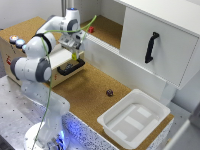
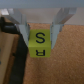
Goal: Place the yellow block on the table
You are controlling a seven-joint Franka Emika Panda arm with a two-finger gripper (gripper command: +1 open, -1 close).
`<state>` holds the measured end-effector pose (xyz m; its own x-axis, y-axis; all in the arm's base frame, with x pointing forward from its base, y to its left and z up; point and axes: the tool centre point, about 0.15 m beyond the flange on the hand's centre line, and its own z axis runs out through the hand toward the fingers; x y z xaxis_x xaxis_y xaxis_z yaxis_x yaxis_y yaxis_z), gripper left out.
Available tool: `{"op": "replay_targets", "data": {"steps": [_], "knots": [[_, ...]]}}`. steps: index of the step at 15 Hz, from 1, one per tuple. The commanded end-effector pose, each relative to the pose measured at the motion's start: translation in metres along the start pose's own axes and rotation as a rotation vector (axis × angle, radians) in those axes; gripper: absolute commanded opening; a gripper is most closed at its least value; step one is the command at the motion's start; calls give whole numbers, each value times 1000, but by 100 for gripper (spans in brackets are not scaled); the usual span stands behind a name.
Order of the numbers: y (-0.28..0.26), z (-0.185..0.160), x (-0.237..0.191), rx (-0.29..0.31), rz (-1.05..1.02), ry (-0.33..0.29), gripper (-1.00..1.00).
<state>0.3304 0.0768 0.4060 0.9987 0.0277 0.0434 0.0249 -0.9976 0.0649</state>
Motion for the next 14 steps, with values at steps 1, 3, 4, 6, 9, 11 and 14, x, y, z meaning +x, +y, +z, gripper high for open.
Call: {"op": "replay_targets", "data": {"steps": [1, 3, 4, 6, 9, 11, 14], "knots": [[53, 48, 6, 76, 22, 60, -100], [65, 65, 17, 65, 27, 54, -100], [70, 77, 24, 80, 24, 50, -100], [72, 94, 32, 50, -7, 49, -100], [75, 115, 43, -12, 5, 89, -100], [85, 134, 50, -1, 72, 106, -100], [90, 161, 62, 18, 90, 104, -100]]}}
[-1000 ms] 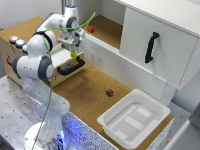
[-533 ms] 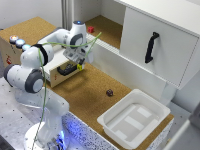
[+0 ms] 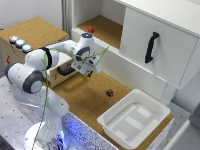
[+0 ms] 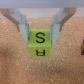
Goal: Place the yellow block on the table
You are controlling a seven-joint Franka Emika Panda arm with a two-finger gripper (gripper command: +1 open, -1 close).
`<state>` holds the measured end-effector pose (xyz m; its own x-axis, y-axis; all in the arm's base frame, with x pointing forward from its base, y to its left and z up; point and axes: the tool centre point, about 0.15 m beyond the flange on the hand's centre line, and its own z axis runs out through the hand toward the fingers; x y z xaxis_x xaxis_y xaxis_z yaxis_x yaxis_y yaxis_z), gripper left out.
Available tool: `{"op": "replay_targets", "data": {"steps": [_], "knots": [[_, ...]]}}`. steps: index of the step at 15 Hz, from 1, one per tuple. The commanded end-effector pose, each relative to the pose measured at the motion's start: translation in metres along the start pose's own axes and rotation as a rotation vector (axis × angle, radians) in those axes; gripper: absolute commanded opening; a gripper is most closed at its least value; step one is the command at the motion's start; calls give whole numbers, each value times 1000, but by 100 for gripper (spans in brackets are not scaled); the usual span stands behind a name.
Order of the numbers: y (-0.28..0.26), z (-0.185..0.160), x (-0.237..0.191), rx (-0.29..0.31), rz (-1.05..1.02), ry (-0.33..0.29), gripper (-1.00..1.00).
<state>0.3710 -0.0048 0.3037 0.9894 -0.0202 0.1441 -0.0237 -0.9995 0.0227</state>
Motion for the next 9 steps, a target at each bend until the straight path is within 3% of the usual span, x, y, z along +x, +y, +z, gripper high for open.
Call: {"op": "replay_targets", "data": {"steps": [1, 3, 9], "knots": [[15, 61, 28, -24, 31, 16, -100], [17, 74, 38, 7, 34, 15, -100], [27, 96, 61, -2, 42, 5, -100]]}}
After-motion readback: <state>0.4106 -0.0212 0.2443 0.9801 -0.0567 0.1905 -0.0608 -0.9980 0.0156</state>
